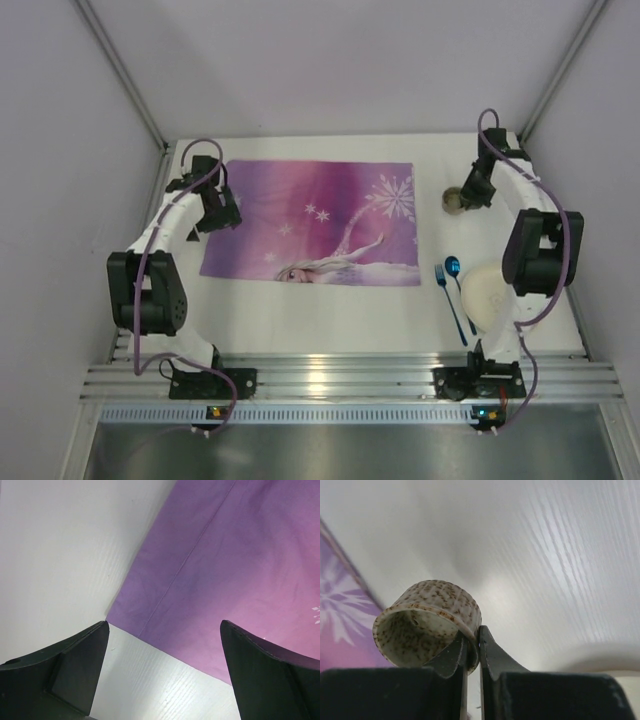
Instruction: Set the dinner table for one person
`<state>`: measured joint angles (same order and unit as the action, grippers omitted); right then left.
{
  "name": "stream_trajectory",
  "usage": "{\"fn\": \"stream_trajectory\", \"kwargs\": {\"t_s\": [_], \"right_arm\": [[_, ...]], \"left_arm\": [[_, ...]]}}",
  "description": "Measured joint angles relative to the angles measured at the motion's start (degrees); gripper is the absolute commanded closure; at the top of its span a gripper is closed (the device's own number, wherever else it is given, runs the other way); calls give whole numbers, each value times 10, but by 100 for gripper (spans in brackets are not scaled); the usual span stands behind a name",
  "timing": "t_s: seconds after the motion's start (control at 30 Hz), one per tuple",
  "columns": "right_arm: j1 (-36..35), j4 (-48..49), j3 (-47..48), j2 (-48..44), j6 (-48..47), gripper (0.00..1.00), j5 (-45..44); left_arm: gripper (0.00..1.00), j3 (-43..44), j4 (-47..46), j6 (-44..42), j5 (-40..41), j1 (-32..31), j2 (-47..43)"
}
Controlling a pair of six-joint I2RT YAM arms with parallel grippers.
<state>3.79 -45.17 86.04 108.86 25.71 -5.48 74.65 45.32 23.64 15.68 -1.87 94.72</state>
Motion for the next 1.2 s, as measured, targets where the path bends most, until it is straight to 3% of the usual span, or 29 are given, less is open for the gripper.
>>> {"fn": "stream_trajectory", "kwargs": {"t_s": [0.13,0.33,0.53,0.63,0.73,0.77,0.83,0.87,0.97,1.07,1.2], "right_arm": [[-37,-12,127,40,10,100,-2],[-110,-27,324,169,27,100,26],[-161,-53,421,294,45,98,54],[-173,-63,431,329,52,87,60],[-176,-65,443,332,56,63,66],[-176,-66,445,332,56,47,66],[-176,-66,445,332,58,31,66],[-176,-66,445,332,55,18,65],[-175,-64,428,319,46,4,54],[-175,-62,352,257,36,0,30],[-176,-22,149,69,23,0,0]], "left_arm": [[2,0,3,0,-7,0,-12],[2,-14,5,3,-20,0,-39],[2,-44,10,4,-24,0,-61],[2,-55,14,5,-24,0,-72],[2,-60,18,5,-24,0,-81],[2,-60,19,5,-24,0,-83],[2,-60,19,5,-23,0,-85],[2,-60,20,5,-23,0,-85],[2,-60,28,5,-23,0,-85],[2,-59,37,7,-24,0,-86],[2,-68,38,16,-28,-3,-110]]}}
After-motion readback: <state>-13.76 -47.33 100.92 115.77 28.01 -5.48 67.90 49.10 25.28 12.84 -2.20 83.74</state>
